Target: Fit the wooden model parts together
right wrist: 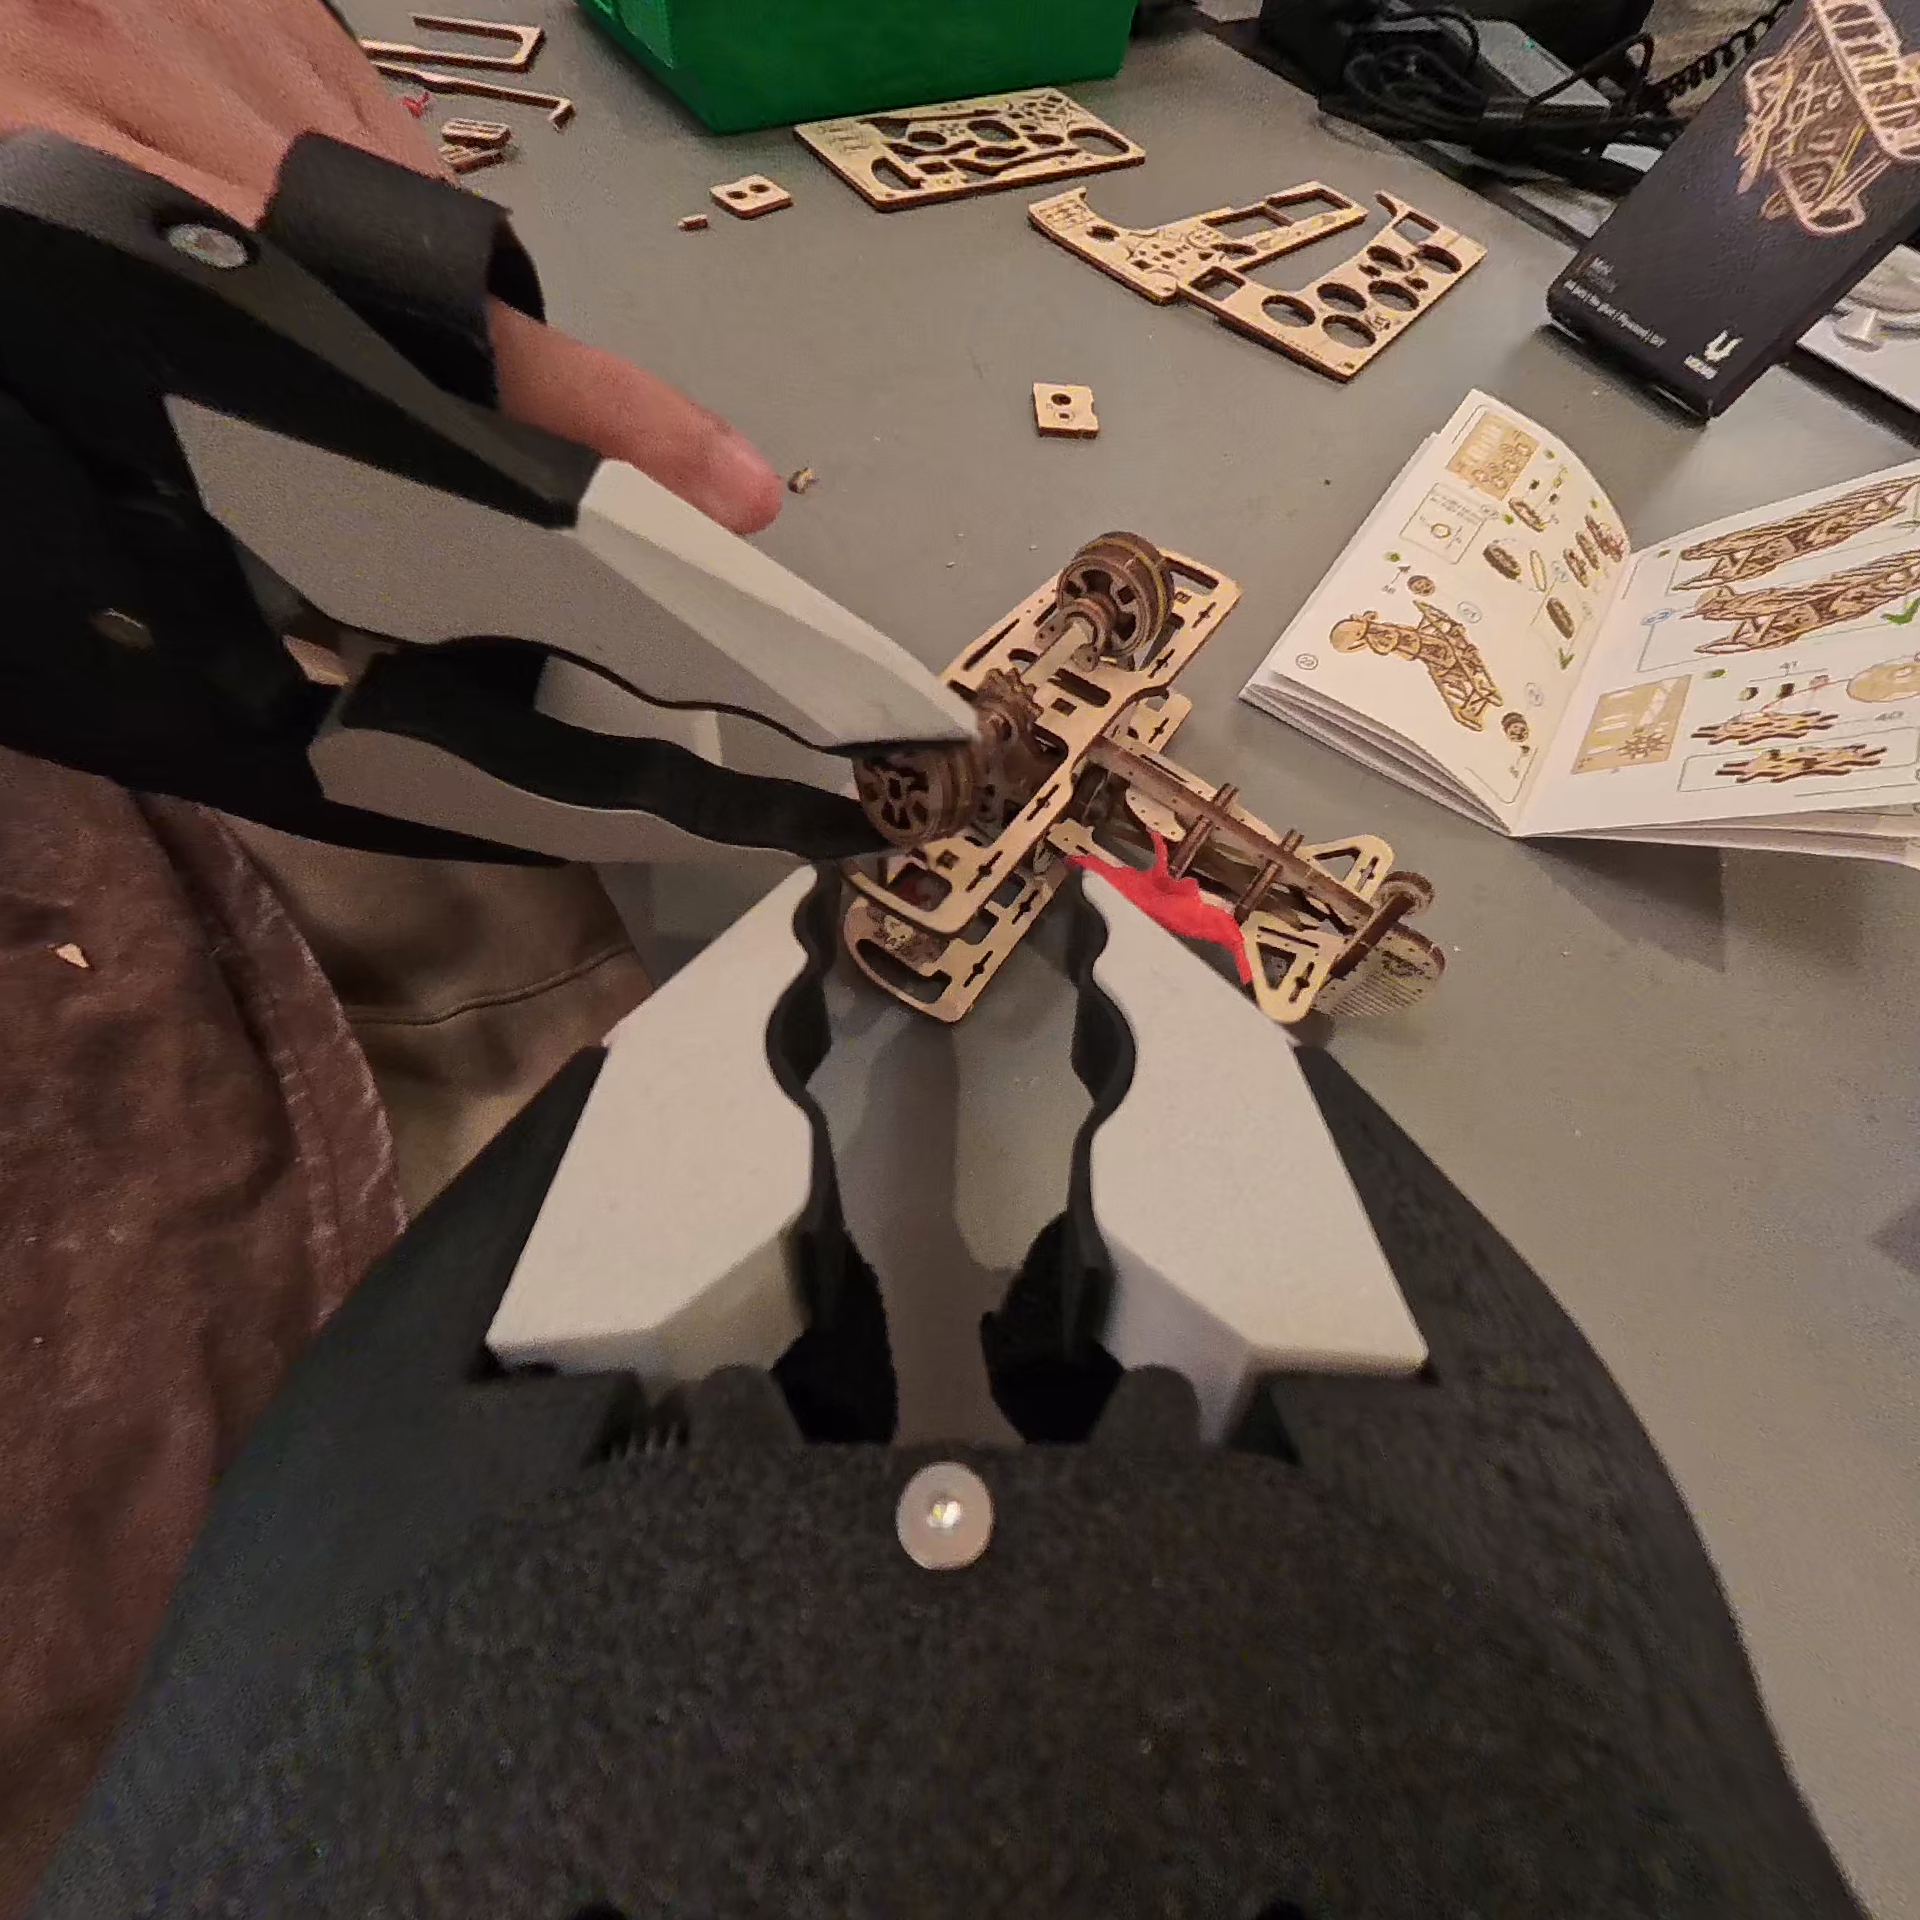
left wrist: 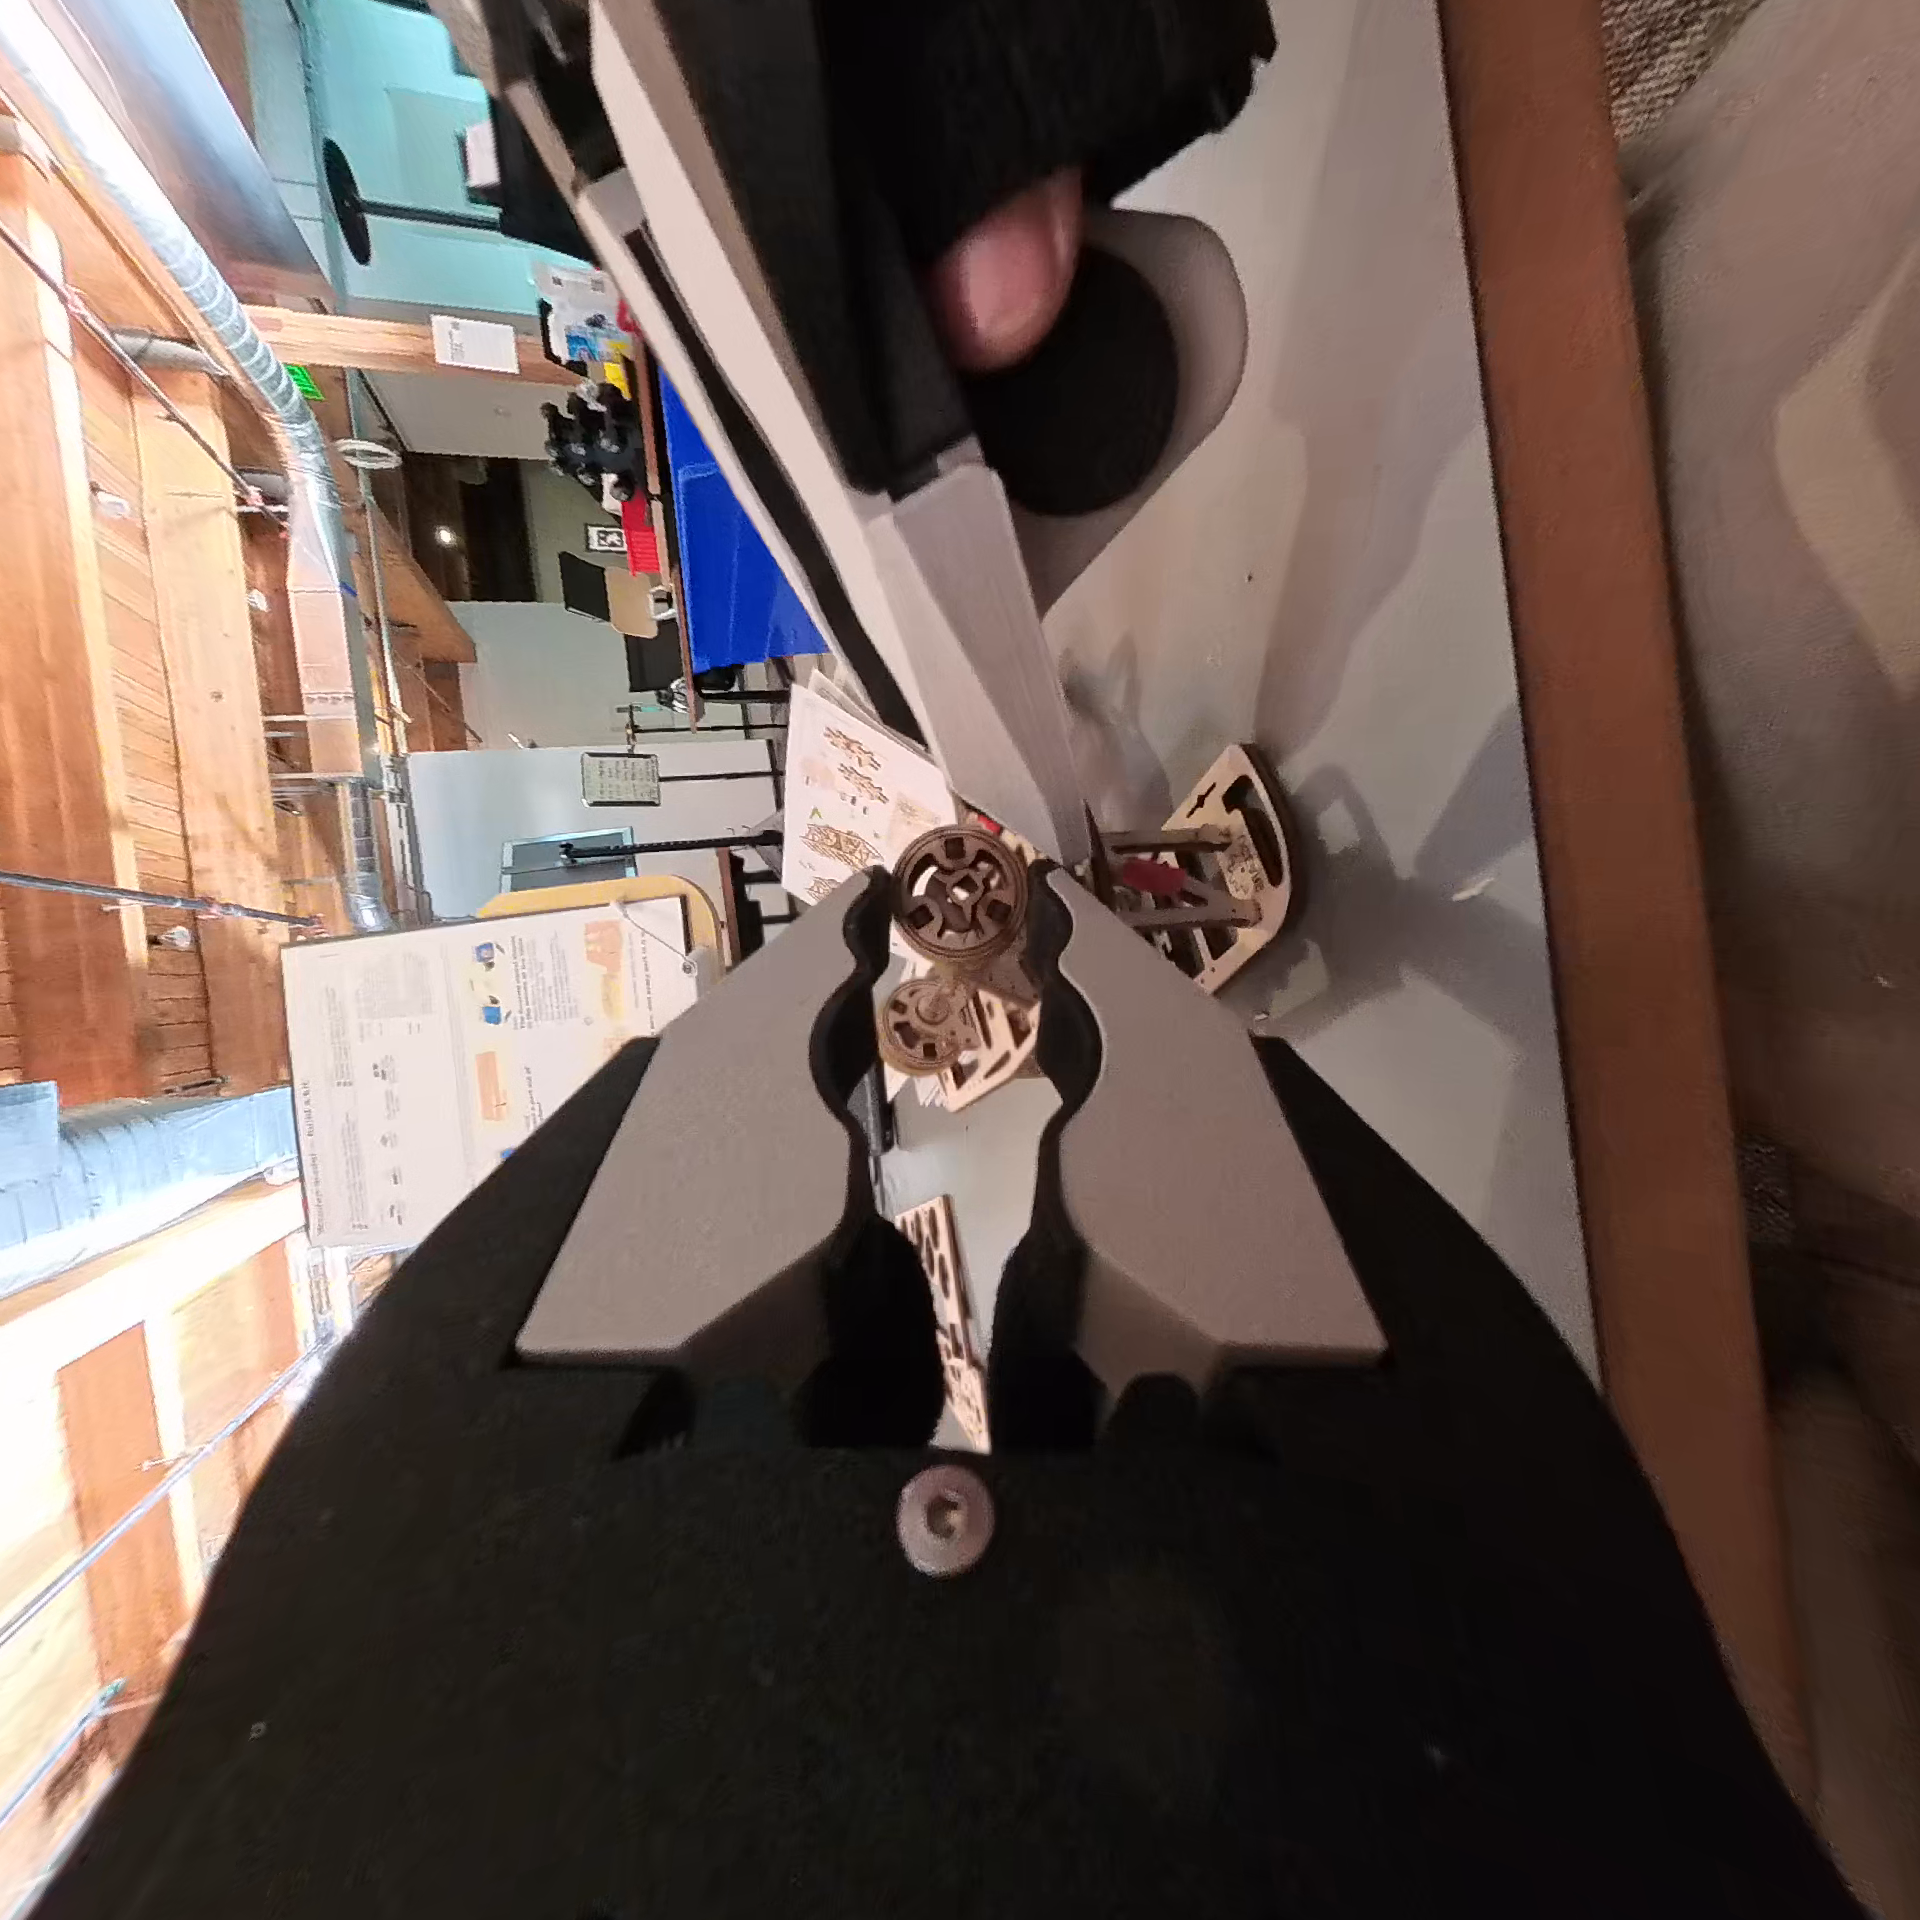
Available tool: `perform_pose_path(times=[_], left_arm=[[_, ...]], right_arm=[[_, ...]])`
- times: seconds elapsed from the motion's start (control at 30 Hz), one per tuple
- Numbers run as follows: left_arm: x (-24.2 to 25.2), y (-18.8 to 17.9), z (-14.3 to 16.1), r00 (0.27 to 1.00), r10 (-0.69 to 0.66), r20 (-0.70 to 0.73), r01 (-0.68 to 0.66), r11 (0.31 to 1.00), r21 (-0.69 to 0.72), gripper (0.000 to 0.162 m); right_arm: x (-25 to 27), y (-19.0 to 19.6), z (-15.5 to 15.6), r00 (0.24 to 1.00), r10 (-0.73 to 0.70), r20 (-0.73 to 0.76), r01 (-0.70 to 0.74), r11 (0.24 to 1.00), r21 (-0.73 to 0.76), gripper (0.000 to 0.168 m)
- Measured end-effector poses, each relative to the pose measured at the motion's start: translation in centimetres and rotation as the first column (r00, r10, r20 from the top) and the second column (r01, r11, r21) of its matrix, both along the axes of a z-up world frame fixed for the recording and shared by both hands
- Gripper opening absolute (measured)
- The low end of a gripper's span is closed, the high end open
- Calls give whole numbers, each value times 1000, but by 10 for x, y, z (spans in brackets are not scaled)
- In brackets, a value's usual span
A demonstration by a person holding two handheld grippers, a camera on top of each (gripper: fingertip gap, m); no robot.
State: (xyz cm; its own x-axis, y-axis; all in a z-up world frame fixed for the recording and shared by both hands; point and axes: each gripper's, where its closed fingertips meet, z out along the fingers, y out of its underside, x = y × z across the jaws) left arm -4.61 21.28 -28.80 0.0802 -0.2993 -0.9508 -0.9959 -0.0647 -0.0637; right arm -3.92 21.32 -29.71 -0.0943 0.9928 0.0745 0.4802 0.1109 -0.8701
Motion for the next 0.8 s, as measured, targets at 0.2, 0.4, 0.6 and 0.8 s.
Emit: perform_pose_path(times=[0.2,0.4,0.6,0.8], left_arm=[[-4,5,3,999,31,22,-31,1000,-2,22],[-12,7,2,997,65,41,-66,998,19,22],[-9,8,5,991,98,87,-101,995,26,22],[-5,5,15,981,127,148,-135,990,48,22]], right_arm=[[0,-2,5,1000,16,-24,-16,1000,-11,40],[-4,-6,23,996,-34,-87,28,997,-68,41],[-16,-2,20,982,-185,-30,186,982,20,39],[-22,-3,17,963,-268,-6,268,962,55,34]])
